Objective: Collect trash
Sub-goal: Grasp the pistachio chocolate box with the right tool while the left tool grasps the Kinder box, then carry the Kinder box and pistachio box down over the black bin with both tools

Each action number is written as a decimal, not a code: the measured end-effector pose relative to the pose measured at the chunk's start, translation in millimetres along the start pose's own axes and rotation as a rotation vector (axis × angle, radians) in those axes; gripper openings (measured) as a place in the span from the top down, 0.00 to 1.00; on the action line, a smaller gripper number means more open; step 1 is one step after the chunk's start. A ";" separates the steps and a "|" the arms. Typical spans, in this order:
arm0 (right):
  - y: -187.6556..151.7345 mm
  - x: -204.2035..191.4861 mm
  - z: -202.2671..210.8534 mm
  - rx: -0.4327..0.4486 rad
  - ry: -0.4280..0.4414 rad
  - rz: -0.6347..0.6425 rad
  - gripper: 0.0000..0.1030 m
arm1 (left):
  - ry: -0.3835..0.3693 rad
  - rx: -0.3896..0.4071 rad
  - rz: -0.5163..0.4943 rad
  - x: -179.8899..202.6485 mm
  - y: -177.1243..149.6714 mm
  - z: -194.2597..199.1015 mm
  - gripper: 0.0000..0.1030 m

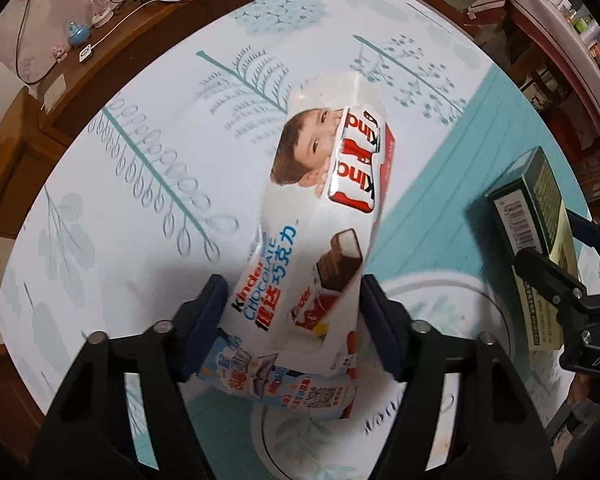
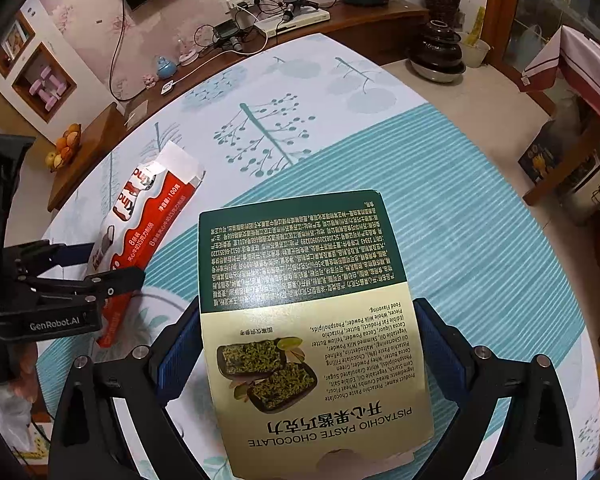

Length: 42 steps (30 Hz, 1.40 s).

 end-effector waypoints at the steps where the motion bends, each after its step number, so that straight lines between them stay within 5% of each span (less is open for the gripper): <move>1: -4.0 -0.2 2.3 -0.004 0.005 -0.003 0.05 | 0.007 -0.002 -0.003 1.6 -6.3 1.6 0.43; 15: -96.8 4.0 63.7 -0.045 0.174 -0.070 0.06 | -0.036 0.037 -0.007 46.2 -141.7 86.3 0.47; 28: -254.1 16.2 159.4 -0.044 0.327 0.118 0.06 | -0.009 0.147 0.186 144.7 -324.5 159.5 0.47; 42: -430.8 50.0 206.9 -0.153 0.444 0.075 0.06 | -0.027 0.075 0.323 208.0 -510.8 155.9 0.47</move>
Point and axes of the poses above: each gripper's, at about its wrist camera, not at the fingertips, and z roughly against the way its jaws point, x to its right, y to its top, the point moved 4 cm from there along -z, roughly the way its jaws point, and after that the axes turned 15 degrees about z, right-handed, at the moved point
